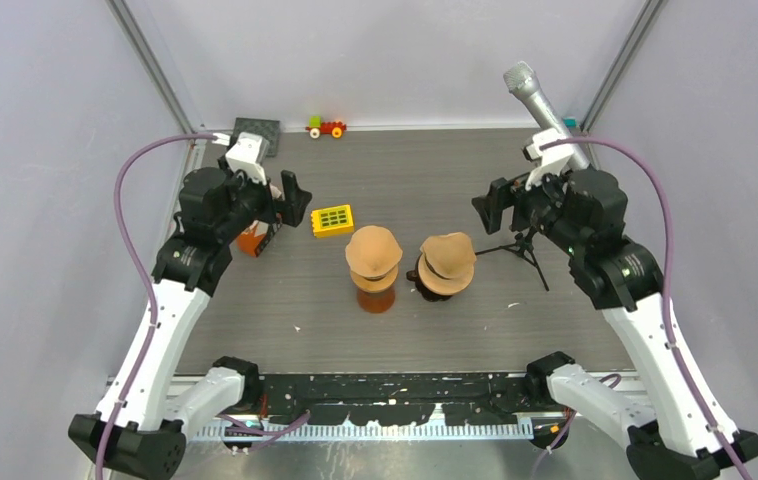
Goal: Place the coffee filter in the dripper
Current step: Reset both arms
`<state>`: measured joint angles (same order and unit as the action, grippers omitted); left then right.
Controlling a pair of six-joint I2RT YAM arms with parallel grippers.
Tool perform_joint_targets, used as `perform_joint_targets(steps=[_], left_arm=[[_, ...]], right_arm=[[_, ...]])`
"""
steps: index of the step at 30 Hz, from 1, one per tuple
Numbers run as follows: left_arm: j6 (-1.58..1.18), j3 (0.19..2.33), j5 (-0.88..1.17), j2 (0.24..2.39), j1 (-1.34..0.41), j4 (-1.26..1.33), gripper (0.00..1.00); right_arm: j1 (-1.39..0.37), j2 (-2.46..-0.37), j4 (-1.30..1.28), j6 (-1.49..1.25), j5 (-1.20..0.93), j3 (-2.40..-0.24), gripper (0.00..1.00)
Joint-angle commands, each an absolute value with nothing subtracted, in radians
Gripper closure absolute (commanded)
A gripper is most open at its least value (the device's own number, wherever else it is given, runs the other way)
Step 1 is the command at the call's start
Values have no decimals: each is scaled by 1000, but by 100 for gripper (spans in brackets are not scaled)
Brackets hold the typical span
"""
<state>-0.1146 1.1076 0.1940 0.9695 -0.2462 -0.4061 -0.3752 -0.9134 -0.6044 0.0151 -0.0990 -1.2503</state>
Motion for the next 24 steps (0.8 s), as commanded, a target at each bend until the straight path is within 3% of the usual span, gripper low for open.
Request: perform_joint_targets(steps=[1, 5, 15, 24], left_arm=[[-70, 1078, 197, 912, -239, -300, 0], [-79, 1016, 232, 888, -231, -211, 0], [-81, 1119, 265, 886, -230, -375, 0], [-35, 1109, 204, 869, -230, -392, 0]], right_arm=[[-374, -812, -459, 75, -132, -1189, 14], [-358, -770, -440, 77, -156, -1149, 14], [-342, -765, -375, 62, -97, -1072, 13], [-323, -778, -338, 16, 116, -1033, 13]])
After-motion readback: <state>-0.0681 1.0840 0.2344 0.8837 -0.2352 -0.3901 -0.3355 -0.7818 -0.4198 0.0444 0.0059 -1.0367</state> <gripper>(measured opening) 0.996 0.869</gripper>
